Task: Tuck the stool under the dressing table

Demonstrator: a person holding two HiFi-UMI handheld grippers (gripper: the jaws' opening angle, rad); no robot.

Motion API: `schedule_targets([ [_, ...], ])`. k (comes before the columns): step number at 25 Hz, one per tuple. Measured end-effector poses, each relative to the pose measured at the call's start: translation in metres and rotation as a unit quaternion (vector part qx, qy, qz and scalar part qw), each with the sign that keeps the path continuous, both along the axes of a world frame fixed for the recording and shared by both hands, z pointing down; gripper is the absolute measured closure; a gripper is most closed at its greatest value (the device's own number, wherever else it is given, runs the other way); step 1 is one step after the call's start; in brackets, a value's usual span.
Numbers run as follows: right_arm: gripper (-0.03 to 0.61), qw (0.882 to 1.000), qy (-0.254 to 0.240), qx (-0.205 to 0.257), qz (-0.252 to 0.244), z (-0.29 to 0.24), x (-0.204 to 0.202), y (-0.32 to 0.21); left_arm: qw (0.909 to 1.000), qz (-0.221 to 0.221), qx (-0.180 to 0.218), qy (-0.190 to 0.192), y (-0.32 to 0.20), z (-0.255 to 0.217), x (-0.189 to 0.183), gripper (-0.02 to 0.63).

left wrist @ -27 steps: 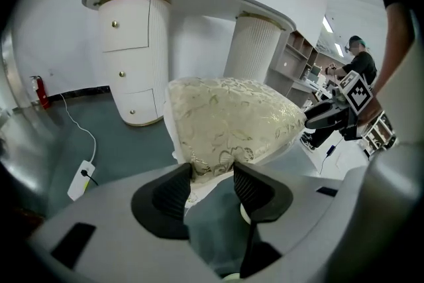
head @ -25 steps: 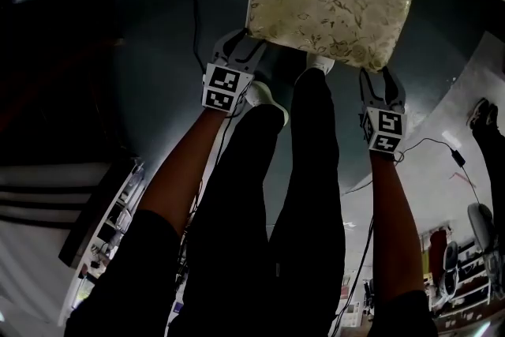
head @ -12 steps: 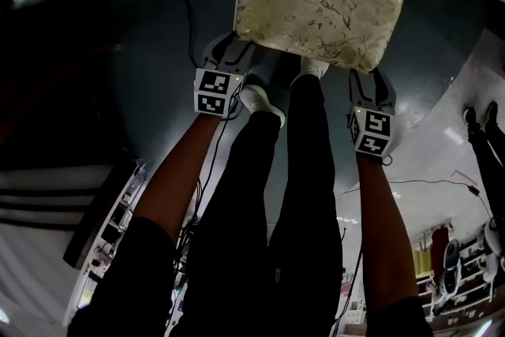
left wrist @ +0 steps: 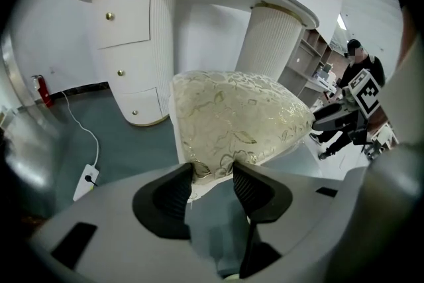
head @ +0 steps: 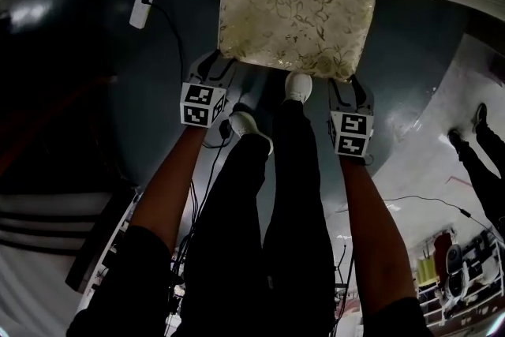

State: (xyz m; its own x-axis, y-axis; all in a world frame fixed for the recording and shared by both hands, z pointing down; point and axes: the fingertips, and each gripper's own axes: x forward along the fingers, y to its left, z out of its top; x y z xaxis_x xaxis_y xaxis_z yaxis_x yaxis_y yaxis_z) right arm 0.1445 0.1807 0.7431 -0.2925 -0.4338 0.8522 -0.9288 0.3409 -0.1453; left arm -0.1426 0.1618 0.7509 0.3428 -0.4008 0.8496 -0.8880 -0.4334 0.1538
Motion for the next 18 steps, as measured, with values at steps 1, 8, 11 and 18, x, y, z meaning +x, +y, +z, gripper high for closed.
schedule_targets([
  [1,0.342,1.000,0.003,-0.006,-0.001,0.0004,0.0004,0.0005,1.0000,0.006,-0.007,0.001,0.0019,0.0002,0.0002,0.411],
  [8,0.342,0.999,0.011,-0.046,-0.007,0.0031,0.0052,0.0002,0.9987,0.016,-0.048,-0.010,0.0036,0.0021,0.0056,0.411],
  [11,0.342,0.998,0.021,-0.060,-0.004,0.0032,0.0056,-0.0008,0.9984,0.010,-0.055,-0.011,0.0052,-0.0011,0.0054,0.414],
  [18,0.342,0.998,0.018,-0.055,0.000,0.0037,0.0062,0.0053,0.9982,0.014,-0.057,-0.013,0.0092,0.0042,0.0061,0.414],
])
